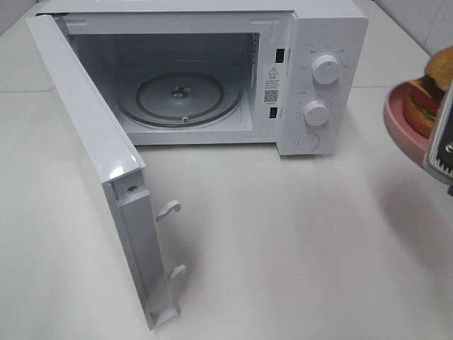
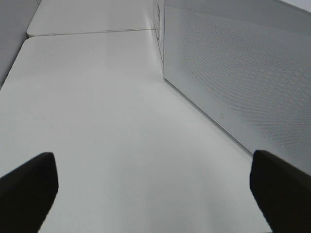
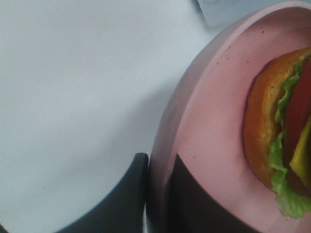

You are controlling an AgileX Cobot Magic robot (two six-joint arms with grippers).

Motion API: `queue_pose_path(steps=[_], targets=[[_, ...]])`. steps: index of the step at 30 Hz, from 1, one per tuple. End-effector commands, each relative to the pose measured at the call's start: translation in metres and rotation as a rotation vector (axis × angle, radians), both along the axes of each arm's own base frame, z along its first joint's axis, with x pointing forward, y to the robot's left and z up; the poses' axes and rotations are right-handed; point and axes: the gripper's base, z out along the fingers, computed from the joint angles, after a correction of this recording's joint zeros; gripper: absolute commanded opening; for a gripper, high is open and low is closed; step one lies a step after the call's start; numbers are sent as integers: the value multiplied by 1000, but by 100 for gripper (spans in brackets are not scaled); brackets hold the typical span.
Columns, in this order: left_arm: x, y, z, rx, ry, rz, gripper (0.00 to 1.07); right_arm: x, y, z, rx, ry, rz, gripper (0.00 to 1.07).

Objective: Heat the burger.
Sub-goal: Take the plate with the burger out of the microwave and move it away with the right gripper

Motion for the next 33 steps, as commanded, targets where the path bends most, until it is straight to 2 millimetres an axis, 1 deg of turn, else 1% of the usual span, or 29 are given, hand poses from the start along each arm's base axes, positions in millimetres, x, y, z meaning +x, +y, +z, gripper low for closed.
queue_pose_path(steps=[1,2,3,5,6,7,8,10,11,13,14,15,19,25,26,30,32,33], targets=[[-3,0,0,-6,-17,2,105,4,-12,-4,-5,-46,-56,4],[-3,0,0,-6,-17,2,105,5,-16,-7,4,-49,-94,4],[-3,0,0,-6,-17,2,105,5,-16,-7,4,-49,-94,4],[-3,0,0,-6,-17,2,105,7,-24,-8,-3,-73,-173,4],[-3,0,0,-6,-17,2,105,7,-24,-8,-3,-73,-173,4],[-3,0,0,-6,-17,2,105,9,-30,-7,-7,-90,-239,5],[-3,0,0,-6,-17,2,105,9,-30,-7,-7,-90,-239,5],[-3,0,0,-6,-17,2,105,10,-39,-5,-19,-119,-335,5],[-3,0,0,-6,-17,2,105,10,-39,-5,-19,-119,-335,5],[-3,0,0,-6,-17,2,105,10,-47,-4,-26,-140,-426,5],[-3,0,0,-6,-17,2,105,10,-47,-4,-26,-140,-426,5],[-3,0,0,-6,-17,2,105,10,-51,-4,-28,-145,-470,5],[-3,0,0,-6,-17,2,105,9,-55,-4,-39,-143,-506,5],[-3,0,0,-6,-17,2,105,17,-61,-12,-72,-111,-574,5],[-3,0,0,-6,-17,2,105,22,-64,-18,-79,-91,-608,5],[-3,0,0,-6,-17,2,105,29,-68,-26,-82,-67,-648,5],[-3,0,0,-6,-17,2,105,37,-72,-35,-87,-48,-676,5],[-3,0,0,-6,-17,2,105,37,-72,-35,-87,-48,-676,5]])
